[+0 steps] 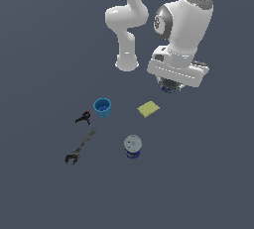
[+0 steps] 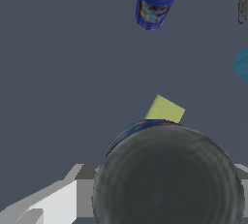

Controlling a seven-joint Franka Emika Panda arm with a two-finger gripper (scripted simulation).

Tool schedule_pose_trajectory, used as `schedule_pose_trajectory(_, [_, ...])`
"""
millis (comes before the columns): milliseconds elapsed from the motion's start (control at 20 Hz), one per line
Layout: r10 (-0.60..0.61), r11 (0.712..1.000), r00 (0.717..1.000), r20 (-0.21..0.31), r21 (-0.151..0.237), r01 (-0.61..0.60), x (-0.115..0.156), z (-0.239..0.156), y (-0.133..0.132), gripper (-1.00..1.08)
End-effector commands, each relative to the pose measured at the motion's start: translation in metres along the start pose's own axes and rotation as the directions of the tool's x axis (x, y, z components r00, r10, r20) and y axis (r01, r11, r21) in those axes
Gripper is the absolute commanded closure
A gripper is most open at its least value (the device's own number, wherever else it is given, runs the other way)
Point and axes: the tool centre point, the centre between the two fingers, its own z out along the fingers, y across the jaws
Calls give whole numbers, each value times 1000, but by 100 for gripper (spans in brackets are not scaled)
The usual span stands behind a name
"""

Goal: Pick up a designated object from a clutter of objects.

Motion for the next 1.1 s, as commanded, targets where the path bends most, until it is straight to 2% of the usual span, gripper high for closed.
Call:
schedule_pose_trajectory(0, [0, 1000, 1000, 0, 1, 0, -5, -25, 6, 108])
schedule_pose_trajectory(550, [0, 1000, 1000, 0, 1, 0, -24, -119, 29, 108])
schedule_pose_trajectory(1050, [1, 1000, 1000, 0, 0, -1, -31, -162, 38, 108])
